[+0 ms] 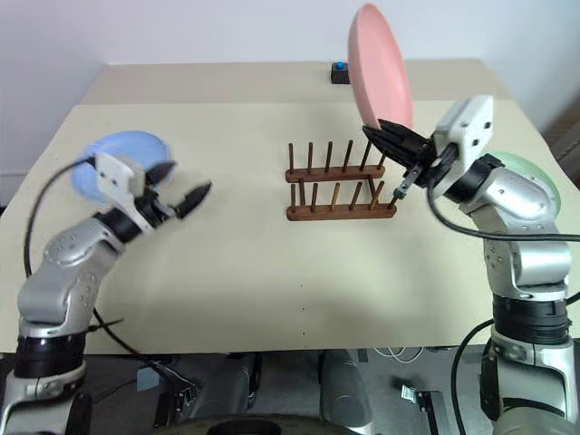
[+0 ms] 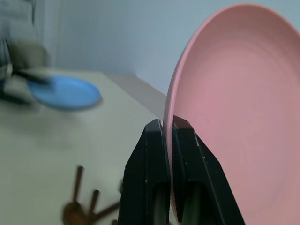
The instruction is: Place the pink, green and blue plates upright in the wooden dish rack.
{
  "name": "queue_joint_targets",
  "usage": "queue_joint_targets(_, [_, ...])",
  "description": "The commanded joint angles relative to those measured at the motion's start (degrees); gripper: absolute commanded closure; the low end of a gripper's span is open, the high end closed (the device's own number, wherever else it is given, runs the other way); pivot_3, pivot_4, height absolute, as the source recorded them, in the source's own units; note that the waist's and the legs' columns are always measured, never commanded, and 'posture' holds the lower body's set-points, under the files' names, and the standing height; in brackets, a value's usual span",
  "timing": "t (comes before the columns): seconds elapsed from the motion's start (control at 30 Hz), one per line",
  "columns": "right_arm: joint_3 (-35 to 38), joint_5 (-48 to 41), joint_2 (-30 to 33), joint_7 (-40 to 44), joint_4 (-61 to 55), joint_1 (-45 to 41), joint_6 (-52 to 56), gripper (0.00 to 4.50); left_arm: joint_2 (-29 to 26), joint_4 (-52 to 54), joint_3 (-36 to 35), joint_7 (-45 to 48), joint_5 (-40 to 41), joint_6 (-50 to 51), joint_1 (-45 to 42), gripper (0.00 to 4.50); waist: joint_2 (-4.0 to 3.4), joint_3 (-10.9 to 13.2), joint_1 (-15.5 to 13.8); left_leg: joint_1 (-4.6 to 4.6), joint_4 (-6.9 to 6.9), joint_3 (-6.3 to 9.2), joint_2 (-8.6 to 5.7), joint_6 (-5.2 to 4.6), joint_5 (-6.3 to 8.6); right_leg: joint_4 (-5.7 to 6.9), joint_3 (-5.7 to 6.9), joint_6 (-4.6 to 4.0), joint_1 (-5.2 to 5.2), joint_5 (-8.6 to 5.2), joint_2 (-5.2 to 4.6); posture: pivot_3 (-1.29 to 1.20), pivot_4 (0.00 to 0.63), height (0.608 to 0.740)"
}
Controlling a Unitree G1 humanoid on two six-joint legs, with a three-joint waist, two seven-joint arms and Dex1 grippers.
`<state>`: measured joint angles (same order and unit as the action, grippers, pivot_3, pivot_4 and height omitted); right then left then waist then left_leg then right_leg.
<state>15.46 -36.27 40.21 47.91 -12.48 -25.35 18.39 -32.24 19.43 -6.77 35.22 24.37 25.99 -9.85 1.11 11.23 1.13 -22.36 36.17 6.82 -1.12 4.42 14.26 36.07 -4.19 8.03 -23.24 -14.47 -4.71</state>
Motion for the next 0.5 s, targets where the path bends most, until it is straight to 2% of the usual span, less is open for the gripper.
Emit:
queue_joint_targets(0.03, [5.1, -8.5, 1.9, 1.6, -2.8, 0.7, 5.3, 4.50, -1.9, 4.9, 4.5, 5.4, -0.1, -1.2, 2.7, 0.10, 0.00, 0.0, -0.2, 0.00, 0.00, 0.00, 0.00, 0.00, 0.00, -0.01, 0.00, -0.06, 0.01, -0.04, 0.00, 0.00, 0.150, 0.740])
queue_joint_targets(0.27, [7.5, -15.5, 1.2, 0.9, -1.2, 1.1, 11.6, 4.50, -0.2, 5.8, 9.8, 5.9, -1.9, -2.1, 2.6, 0.10, -0.03, 0.0, -0.3, 0.00, 0.02, 0.00, 0.01, 0.00, 0.00, 0.00, 0.00, -0.06, 0.01, -0.04, 0.00, 0.00, 0.150, 0.740])
queue_joint_targets(0.5, [6.8, -16.4, 0.7, 2.4, 1.5, 2.5, 13.9, 4.50, 0.9, 5.7, 12.5, 5.8, -3.7, -2.6, 1.9, 0.10, -0.04, 0.0, -0.2, 0.00, 0.02, -0.01, 0.01, -0.01, 0.00, -0.01, 0.00, 0.05, 0.00, 0.02, 0.00, 0.00, 0.150, 0.740])
